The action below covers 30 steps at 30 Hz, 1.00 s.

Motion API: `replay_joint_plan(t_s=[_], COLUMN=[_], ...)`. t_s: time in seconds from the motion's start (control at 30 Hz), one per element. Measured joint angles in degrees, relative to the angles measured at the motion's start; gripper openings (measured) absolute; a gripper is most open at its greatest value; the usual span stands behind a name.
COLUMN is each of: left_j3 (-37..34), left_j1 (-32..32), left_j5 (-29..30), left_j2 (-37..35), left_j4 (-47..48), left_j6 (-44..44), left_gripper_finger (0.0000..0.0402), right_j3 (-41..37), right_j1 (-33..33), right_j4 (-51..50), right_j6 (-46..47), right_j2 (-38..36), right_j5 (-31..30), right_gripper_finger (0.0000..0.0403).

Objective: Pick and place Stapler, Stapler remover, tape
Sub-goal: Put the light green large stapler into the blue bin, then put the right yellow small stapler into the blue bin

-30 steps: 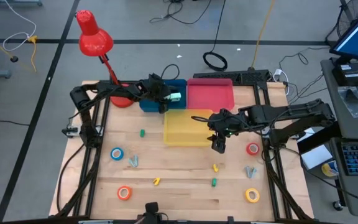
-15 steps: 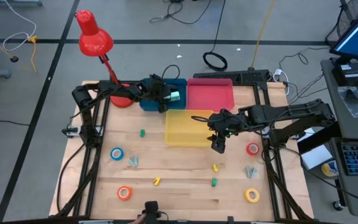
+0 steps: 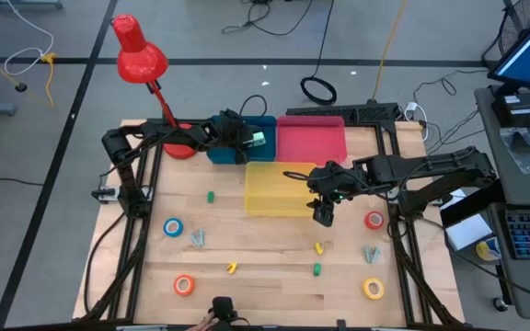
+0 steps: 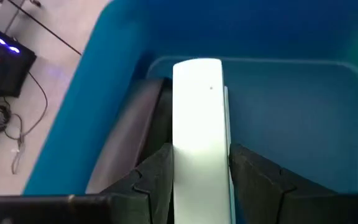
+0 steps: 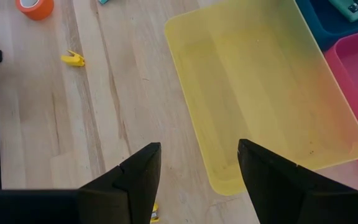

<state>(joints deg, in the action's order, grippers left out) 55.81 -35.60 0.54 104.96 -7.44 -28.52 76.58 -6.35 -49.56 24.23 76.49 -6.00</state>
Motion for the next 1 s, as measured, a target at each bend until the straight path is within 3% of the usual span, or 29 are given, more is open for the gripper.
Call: replay_joint_plan(t_s=[0.37, 0.5, 0.67, 0.83, 1.0], left_j3=[0.0, 0.0, 0.0, -3.2, -10.6], left_j1=[1.4, 4.0, 8.5, 15.0, 22.7], left_j5=[5.1, 5.6, 1.9, -3.7, -2.7], left_j2=[-7.7, -14.5, -23.4, -30.4, -37.1], left_j4=[1.2, 7.8, 20.5, 25.6, 24.8], left_j6=[0.5, 8.0, 20.3, 27.0, 34.4], left_gripper_finger=[0.0157, 0.0157, 0.0157, 0.0157, 0.0157], right_j3=[0.0, 0.0, 0.0, 0.0, 0.0], right_j1=[-0.1, -0.1, -0.1, -2.4, -7.0], right_j4=[0.0, -0.1, 0.0, -1.2, -5.1], right_j6=[0.0, 0.9, 3.3, 11.7, 26.3], right_j2=[0.0, 0.0, 0.0, 0.0, 0.0], right_j5=[0.1, 0.5, 8.5, 12.1, 10.1], right_gripper_finger=[0.0207, 0.0206, 0.0204, 0.0208, 0.0205])
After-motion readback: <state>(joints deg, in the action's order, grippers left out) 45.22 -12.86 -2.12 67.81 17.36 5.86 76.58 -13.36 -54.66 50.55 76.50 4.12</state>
